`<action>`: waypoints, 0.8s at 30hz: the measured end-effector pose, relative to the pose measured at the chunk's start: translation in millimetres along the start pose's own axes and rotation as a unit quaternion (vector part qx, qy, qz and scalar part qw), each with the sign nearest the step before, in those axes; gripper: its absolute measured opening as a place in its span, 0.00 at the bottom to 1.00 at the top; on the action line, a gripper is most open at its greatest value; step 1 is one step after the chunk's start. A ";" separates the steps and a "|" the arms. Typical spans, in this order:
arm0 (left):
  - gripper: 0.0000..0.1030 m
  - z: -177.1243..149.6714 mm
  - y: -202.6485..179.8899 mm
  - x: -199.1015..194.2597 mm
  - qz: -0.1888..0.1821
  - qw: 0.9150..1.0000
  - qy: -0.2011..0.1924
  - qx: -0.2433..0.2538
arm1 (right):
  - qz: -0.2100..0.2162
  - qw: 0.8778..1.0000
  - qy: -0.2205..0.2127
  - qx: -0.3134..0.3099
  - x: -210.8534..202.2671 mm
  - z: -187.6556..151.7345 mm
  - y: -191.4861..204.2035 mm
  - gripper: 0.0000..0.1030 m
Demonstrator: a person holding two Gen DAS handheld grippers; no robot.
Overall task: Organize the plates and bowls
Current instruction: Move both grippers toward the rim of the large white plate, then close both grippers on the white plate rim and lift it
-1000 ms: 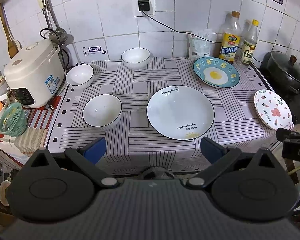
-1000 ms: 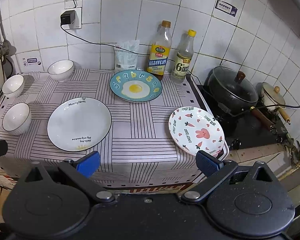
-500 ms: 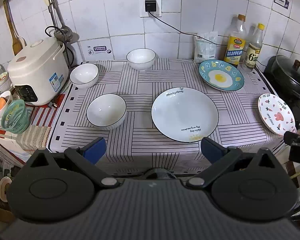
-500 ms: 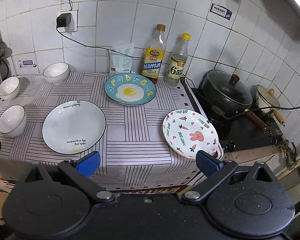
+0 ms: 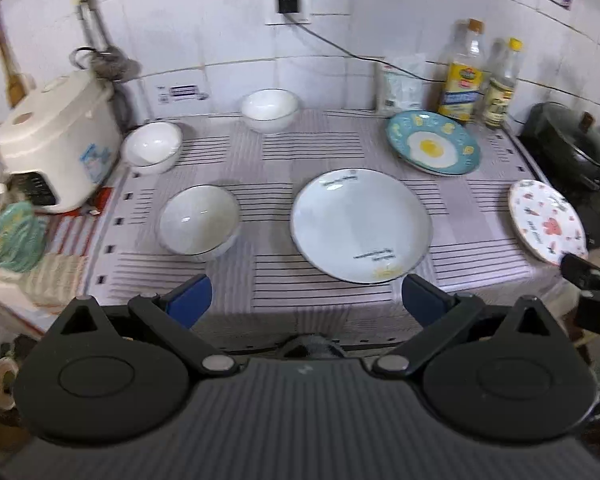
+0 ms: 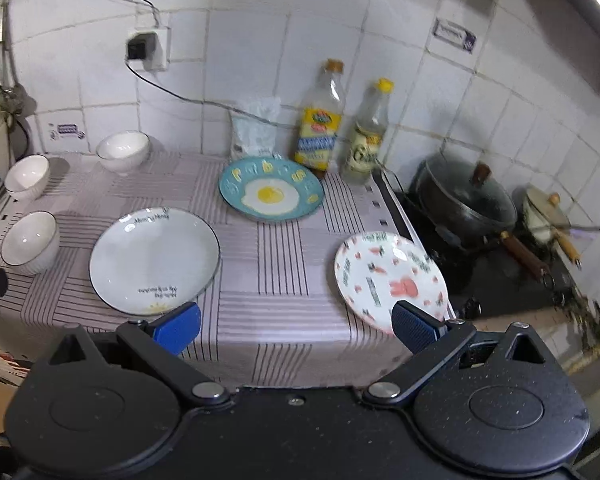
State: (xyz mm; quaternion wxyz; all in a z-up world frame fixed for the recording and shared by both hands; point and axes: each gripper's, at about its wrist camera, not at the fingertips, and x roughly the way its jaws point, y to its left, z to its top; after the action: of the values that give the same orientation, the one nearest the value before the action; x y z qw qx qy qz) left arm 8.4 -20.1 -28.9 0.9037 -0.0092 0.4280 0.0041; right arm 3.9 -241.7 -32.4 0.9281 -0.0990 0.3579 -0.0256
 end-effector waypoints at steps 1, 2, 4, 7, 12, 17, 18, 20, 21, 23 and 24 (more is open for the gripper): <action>1.00 0.6 -0.2 3.2 -0.008 1.000 0.001 0.006 | 0.004 1.000 -0.014 -0.006 1.0 -0.1 1.8 1.00; 1.00 2.9 -0.2 6.5 -0.013 1.000 0.001 0.010 | 0.008 1.000 -0.023 -0.011 2.6 0.1 3.4 1.00; 1.00 7.3 2.3 14.0 -0.024 1.000 -0.004 0.010 | 0.030 0.999 -0.039 -0.024 9.2 0.2 7.4 1.00; 1.00 13.7 7.2 26.8 -0.034 0.999 -0.008 0.013 | 0.071 0.995 -0.072 -0.027 23.4 -1.2 12.2 1.00; 0.98 21.1 11.2 63.1 -0.012 0.999 -0.020 0.042 | 0.134 0.987 -0.089 -0.016 61.5 -3.4 22.4 1.00; 0.96 17.2 20.1 117.9 -0.002 0.999 0.005 0.047 | 0.156 0.981 -0.112 0.022 104.3 -10.0 31.2 0.95; 0.93 15.1 21.2 130.9 0.000 0.999 0.013 0.045 | 0.154 0.980 -0.120 0.021 112.0 -12.0 34.1 0.95; 0.91 11.7 22.9 151.2 -0.002 0.999 0.029 0.042 | 0.160 0.979 -0.123 0.021 128.2 -14.9 37.7 0.95; 0.91 9.9 22.8 160.3 -0.006 0.998 0.035 0.042 | 0.166 0.978 -0.121 0.027 135.9 -16.3 38.3 0.95; 0.90 4.7 22.7 178.9 -0.010 0.998 0.049 0.037 | 0.184 0.975 -0.110 0.052 154.2 -19.6 37.2 0.95; 0.86 2.2 23.0 189.2 -0.018 0.998 0.058 0.033 | 0.190 0.974 -0.104 0.064 162.2 -21.7 36.7 0.92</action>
State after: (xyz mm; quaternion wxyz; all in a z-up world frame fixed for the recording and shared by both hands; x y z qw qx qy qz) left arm 129.7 2.8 -174.2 0.8771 0.0128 0.4794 -0.0264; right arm 108.9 -228.6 -162.5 0.9524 0.0284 0.2697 0.1392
